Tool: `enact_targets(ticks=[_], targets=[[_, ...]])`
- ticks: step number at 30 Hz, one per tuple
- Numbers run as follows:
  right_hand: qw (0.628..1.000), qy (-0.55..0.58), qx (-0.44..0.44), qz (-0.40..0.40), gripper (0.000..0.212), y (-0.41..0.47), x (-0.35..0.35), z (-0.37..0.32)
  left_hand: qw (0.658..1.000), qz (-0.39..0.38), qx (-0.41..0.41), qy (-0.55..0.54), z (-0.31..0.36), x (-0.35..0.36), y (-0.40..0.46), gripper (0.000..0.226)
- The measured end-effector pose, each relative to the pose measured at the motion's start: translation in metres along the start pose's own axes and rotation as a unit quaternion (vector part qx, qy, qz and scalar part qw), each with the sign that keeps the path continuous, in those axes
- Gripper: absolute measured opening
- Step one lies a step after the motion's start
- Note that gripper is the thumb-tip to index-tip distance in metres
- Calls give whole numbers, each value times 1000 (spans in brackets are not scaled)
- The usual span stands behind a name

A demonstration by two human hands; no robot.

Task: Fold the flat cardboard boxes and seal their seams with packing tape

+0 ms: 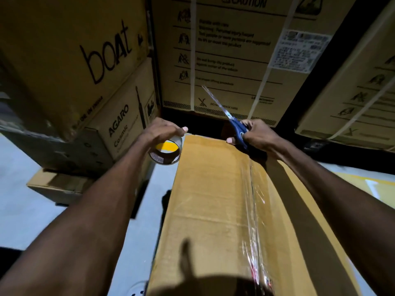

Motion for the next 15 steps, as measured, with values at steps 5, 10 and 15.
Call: enact_targets(ticks=[5,10,15], targets=[[996,-78,17,-41,19,0,-9,-12,996,-74,47,30,1,-8,-9,21],[997,-36,-60,-24,35,6,20,-54,996,-54,50,55,-1,-7,-8,16],[998,-45,-50,-8,35,30,70,-64,991,-58,85,81,-6,-11,-11,21]])
Point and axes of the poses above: each hand's wrist, its own y-axis towards the middle knuckle, its own x-axis out of the palm, z = x × y, the point moved 1 cm from there along y, towards the middle knuckle, and after that the axes turned 8 degrees about -z, right-handed, at the moved point
